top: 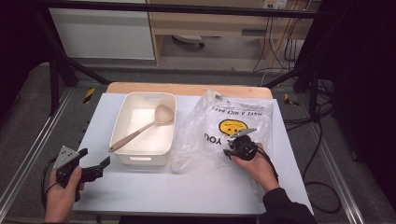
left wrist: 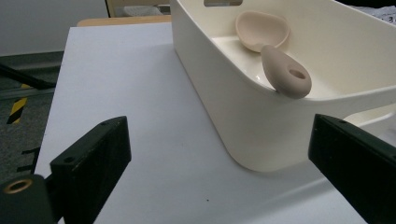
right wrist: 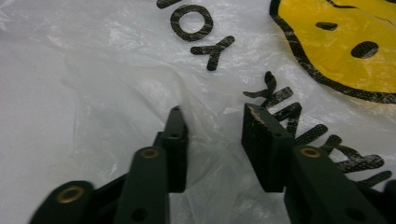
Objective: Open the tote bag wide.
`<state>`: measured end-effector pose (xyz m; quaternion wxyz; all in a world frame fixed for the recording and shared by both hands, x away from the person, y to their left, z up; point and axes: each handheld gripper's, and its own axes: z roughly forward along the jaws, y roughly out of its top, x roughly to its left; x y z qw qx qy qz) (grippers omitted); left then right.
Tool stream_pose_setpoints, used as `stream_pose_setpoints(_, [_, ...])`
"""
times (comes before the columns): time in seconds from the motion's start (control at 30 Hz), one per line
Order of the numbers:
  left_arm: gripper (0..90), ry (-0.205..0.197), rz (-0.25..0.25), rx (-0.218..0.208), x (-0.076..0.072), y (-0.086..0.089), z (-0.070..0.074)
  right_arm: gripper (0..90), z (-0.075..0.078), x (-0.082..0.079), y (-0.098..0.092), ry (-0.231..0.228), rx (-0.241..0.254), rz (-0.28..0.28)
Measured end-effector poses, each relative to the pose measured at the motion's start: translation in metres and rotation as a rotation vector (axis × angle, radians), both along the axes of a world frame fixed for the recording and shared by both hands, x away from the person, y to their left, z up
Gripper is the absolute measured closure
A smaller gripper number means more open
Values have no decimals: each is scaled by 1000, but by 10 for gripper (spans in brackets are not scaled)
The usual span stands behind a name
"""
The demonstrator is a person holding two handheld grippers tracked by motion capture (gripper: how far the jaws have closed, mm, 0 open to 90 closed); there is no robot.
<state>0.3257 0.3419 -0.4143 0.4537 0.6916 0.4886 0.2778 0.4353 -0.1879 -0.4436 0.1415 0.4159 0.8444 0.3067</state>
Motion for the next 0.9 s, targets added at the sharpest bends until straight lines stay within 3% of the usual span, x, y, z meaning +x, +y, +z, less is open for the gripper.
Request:
stream_pose_setpoints(0.17, [55, 3, -2, 4, 0, 0, 0, 811, 1, 3, -3, 11, 10, -15])
stream_pose_setpoints(0.3, [55, -1, -1, 1, 0, 0, 0, 851, 1, 4, -6, 23, 30, -31])
stream_pose_setpoints(0.37, [55, 0, 0, 2, 0, 1, 0, 900, 2, 3, -6, 11, 13, -30])
stream_pose_setpoints(0.57, [55, 1, 1, 4, 0, 0, 0, 900, 9, 1, -5, 9, 33, -15])
stream_pose_setpoints(0.9, [55, -5, 2, 1, 0, 1, 1, 900, 36, -4, -4, -7, 77, 18])
